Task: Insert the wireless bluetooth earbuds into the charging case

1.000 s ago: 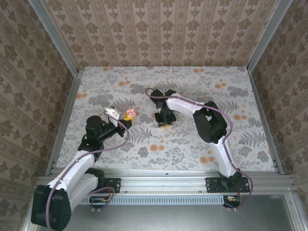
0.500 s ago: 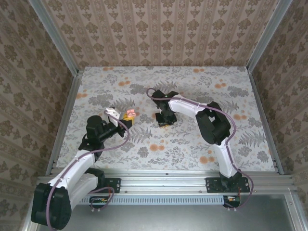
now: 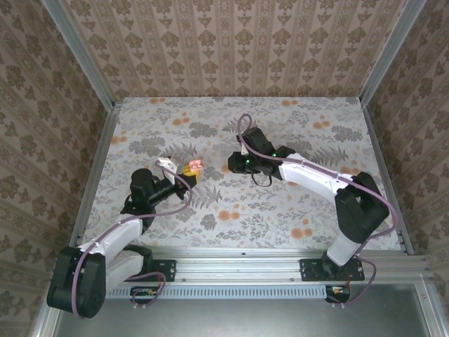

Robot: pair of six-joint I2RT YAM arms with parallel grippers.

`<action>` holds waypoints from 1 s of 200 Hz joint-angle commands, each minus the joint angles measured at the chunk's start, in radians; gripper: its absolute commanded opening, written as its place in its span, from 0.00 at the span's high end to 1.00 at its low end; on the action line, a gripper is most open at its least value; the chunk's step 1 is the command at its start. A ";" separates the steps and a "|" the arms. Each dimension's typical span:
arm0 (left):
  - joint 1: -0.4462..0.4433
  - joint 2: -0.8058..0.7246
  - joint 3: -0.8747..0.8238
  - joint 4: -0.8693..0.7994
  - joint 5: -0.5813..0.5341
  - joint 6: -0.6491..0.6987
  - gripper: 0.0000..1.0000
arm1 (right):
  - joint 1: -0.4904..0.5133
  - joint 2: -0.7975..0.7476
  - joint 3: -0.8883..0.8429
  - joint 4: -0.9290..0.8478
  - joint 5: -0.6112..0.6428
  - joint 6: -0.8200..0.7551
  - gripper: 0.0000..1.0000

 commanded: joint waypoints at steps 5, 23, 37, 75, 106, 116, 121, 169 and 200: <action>-0.015 -0.013 -0.003 0.085 0.039 -0.022 0.95 | 0.009 -0.078 -0.082 0.312 -0.063 0.065 0.84; -0.017 -0.019 0.000 0.086 0.038 -0.024 0.95 | 0.025 -0.106 -0.094 0.394 -0.060 0.057 0.84; -0.018 -0.024 0.003 0.088 0.040 -0.033 0.95 | 0.041 -0.119 -0.093 0.443 -0.053 0.038 0.84; -0.021 -0.042 0.010 0.112 0.021 -0.067 0.95 | 0.077 -0.113 -0.089 0.587 -0.053 0.005 0.84; -0.023 -0.048 0.017 0.122 0.007 -0.085 0.95 | 0.106 -0.085 -0.072 0.664 -0.065 -0.003 0.84; -0.022 -0.050 0.017 0.126 -0.003 -0.089 0.95 | 0.117 -0.078 -0.069 0.680 -0.068 -0.007 0.84; -0.022 -0.051 0.016 0.128 -0.008 -0.092 0.95 | 0.123 -0.077 -0.067 0.688 -0.071 -0.011 0.84; -0.022 -0.060 0.021 0.155 -0.058 -0.123 0.95 | 0.148 -0.069 -0.069 0.723 -0.072 -0.027 0.84; -0.021 -0.064 0.025 0.166 -0.067 -0.126 0.95 | 0.155 -0.059 -0.069 0.726 -0.075 -0.027 0.84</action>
